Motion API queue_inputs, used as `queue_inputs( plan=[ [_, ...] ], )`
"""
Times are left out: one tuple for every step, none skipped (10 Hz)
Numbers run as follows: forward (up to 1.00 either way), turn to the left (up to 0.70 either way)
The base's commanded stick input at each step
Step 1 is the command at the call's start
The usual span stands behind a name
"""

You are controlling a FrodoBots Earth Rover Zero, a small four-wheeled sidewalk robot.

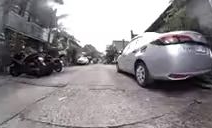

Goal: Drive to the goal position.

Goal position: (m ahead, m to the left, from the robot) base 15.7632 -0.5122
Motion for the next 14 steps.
queue_inputs(
  plan=[
    [1.0, 0.0],
    [1.0, 0.0],
    [1.0, 0.07],
    [1.0, 0.27],
    [1.0, 0.27],
    [1.0, 0.06],
    [1.0, 0.0],
    [1.0, 0.0],
    [1.0, 0.0],
    [1.0, 0.0],
    [1.0, 0.0],
    [1.0, 0.0],
    [1.0, 0.0],
    [1.0, 0.19]
  ],
)
